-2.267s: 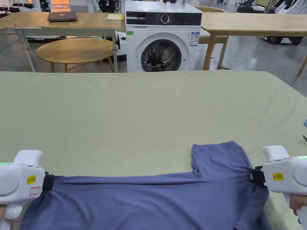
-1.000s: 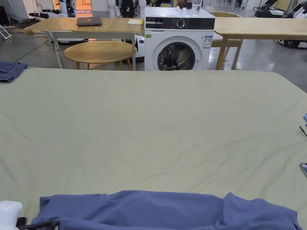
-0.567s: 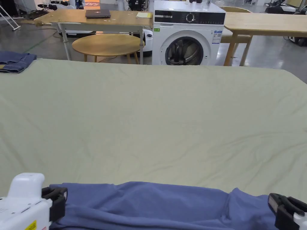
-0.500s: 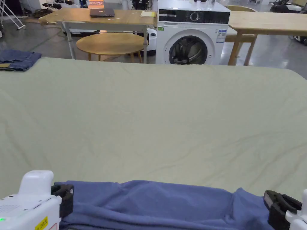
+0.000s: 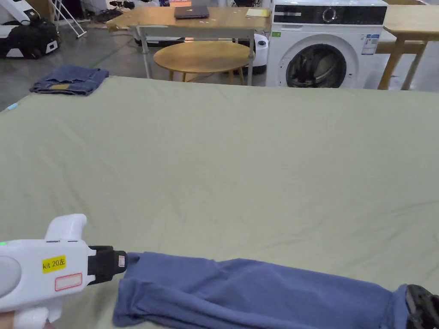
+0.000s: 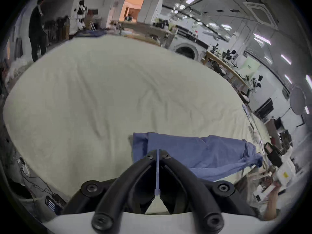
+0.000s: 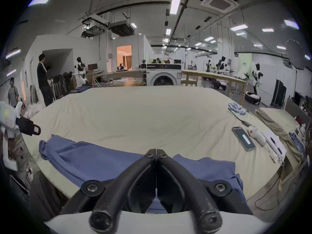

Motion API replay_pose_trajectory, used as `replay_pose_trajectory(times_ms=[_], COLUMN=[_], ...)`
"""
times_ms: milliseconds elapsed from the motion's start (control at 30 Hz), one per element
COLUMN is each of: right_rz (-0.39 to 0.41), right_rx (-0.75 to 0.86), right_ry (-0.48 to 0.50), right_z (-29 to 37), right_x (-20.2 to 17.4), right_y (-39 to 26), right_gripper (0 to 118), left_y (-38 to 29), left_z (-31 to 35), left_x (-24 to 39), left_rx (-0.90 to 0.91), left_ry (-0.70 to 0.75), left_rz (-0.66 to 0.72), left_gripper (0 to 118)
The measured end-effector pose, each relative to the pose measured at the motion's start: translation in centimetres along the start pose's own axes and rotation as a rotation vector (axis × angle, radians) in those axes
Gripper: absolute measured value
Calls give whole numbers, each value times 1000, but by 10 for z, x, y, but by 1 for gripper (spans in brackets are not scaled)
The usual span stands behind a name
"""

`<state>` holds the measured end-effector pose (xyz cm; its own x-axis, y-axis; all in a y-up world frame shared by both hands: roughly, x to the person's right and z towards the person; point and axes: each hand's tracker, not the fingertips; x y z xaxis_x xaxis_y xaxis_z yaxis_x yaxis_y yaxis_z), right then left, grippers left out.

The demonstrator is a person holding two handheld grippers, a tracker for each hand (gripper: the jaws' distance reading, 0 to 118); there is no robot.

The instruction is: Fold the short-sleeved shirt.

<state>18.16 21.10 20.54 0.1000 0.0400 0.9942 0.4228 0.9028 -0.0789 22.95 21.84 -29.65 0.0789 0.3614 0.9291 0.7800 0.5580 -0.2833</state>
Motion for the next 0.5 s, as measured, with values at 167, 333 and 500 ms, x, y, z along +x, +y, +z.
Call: replay_pose_trajectory(times_ms=[167,333,500], right_rz=[-3,-23,-30], right_rx=[4,-20,-38], right_ry=[13,41,42], right_z=[2,-1,0], right_x=[-8,-10,-9], right_y=[0,-6,-6], right_gripper=[0,0,0], left_y=[28,30,21], left_z=[-22,-46,-61], left_x=[-43,-61,-65], left_rx=[-183,-300,-335], left_ry=[-161,-258,-381], left_rz=[113,154,207], left_gripper=[0,27,117])
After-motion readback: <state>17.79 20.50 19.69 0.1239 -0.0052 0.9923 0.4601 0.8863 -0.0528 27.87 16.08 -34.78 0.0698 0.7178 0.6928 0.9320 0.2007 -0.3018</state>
